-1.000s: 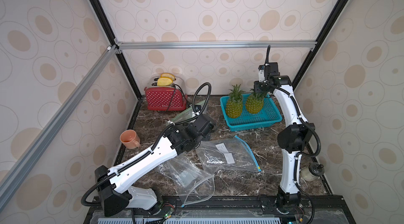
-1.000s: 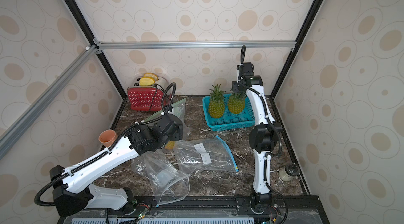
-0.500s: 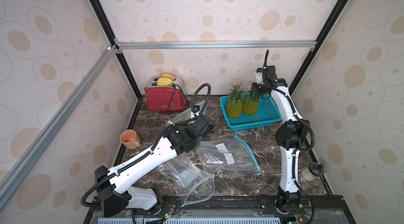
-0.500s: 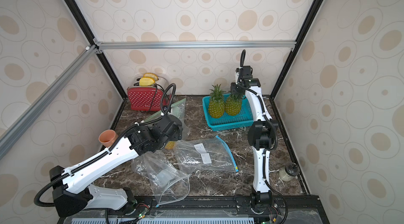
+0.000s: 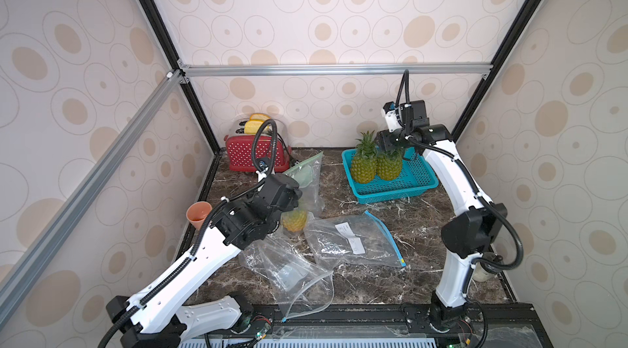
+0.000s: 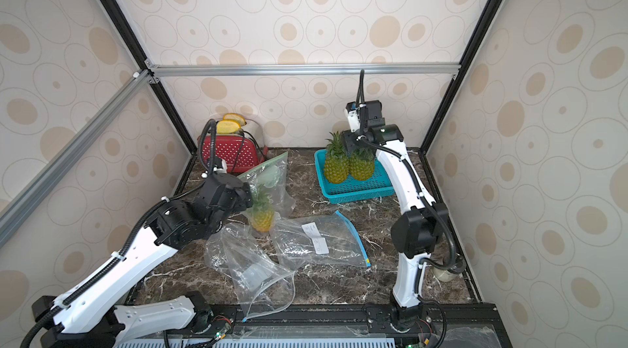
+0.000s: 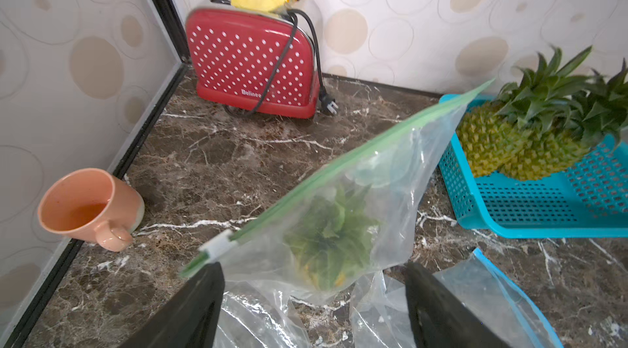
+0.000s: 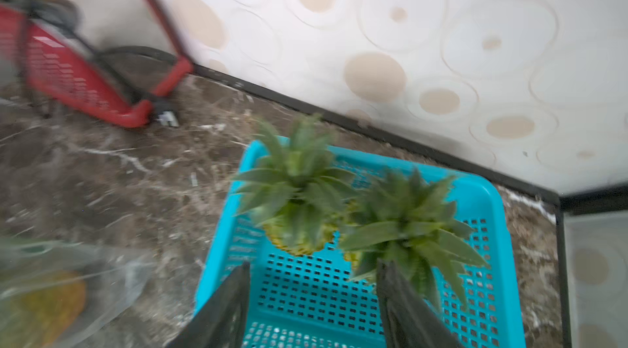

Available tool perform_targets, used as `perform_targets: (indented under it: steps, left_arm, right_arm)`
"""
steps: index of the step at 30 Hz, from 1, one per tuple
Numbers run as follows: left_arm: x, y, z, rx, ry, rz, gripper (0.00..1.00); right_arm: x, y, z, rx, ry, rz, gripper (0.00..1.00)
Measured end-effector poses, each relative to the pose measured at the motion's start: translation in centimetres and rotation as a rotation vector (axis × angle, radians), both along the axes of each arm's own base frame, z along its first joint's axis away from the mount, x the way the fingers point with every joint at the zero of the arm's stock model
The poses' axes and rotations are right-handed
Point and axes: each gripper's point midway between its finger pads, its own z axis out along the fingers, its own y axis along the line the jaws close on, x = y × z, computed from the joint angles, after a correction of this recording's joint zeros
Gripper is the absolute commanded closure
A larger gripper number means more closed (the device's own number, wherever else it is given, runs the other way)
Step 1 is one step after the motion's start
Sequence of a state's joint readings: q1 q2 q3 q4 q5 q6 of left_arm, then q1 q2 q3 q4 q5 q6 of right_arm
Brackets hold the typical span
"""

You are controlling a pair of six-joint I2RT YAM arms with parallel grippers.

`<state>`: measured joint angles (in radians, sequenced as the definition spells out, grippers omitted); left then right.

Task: Open the zip-top bag and take out the pineapple
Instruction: Place the pineapple in the basket, then pick up the zipper food storage bag at the center of the board.

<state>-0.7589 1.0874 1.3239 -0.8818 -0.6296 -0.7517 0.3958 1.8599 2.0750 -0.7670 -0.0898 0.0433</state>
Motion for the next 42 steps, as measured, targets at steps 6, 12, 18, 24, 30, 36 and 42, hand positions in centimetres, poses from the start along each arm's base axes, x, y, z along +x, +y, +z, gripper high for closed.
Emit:
perform_targets:
  steps: [6,12,18,24,30,36,42]
  left_arm:
    - [-1.8,2.8,2.3,-0.023,-0.077,0.047,0.15]
    - [-3.1,4.2,1.7,-0.043,-0.093,0.064,0.15]
    - [-3.9,4.9,1.0,-0.057,-0.089,0.073,0.16]
    - [-4.0,5.0,0.5,-0.055,-0.082,0.076,0.16]
    - [-4.0,5.0,0.1,-0.052,-0.076,0.078,0.16]
    - [-4.0,5.0,-0.1,-0.05,-0.072,0.08,0.16]
    - [-4.0,5.0,-0.4,-0.049,-0.068,0.082,0.16]
  right_arm:
    - [-8.7,7.3,3.8,0.202,-0.074,0.367,0.27]
    - [-8.1,11.4,-2.7,0.368,0.062,0.507,0.24]
    - [-6.1,14.7,-7.5,0.482,0.159,0.577,0.24]
    - [-5.4,17.0,-7.7,0.575,0.167,0.647,0.25]
    - [-6.6,19.0,-6.7,0.611,0.166,0.715,0.27]
    - [-7.8,20.1,-6.2,0.625,0.174,0.757,0.58]
    - [-8.0,20.1,-6.5,0.612,0.186,0.749,1.0]
